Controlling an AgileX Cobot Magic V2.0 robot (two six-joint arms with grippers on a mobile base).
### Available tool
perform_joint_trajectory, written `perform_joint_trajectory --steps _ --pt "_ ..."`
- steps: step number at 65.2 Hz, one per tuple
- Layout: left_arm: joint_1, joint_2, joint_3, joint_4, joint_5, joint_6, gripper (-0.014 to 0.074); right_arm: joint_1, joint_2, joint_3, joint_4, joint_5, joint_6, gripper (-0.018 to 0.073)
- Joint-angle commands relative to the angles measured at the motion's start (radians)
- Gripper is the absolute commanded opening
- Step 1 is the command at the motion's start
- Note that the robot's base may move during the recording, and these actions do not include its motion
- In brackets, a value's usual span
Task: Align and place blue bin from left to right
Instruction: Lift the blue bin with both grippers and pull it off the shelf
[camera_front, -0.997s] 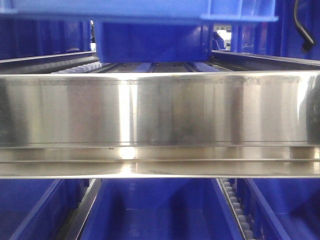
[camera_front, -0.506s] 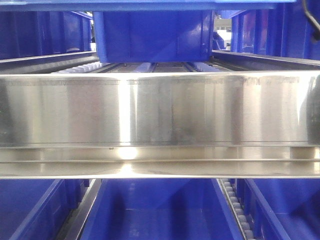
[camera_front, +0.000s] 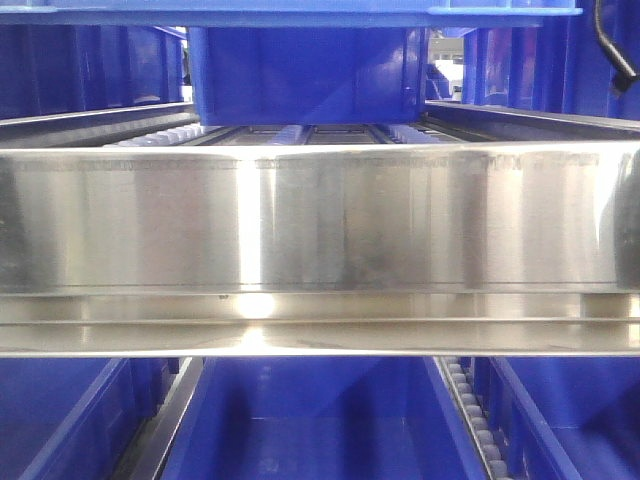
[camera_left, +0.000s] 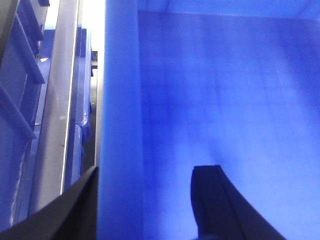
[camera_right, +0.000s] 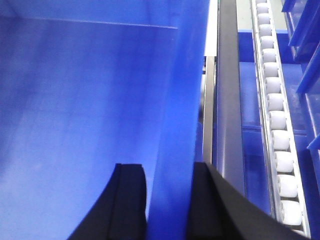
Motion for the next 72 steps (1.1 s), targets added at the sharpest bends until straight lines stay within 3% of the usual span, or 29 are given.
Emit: perform_joint_trajectory --steps 1,72 --pt "-0.010 -0.036 -0.025 -0.057 -0.063 0.053 -0.0111 -0.010 -0.009 -0.017 -0.072 -0.102 -0.023 -0.0153" --pt "-0.010 -0.036 -0.025 -0.057 -0.063 0.053 -0.0111 -0.010 -0.009 -0.017 -0.072 -0.106 -0.023 -0.0153"
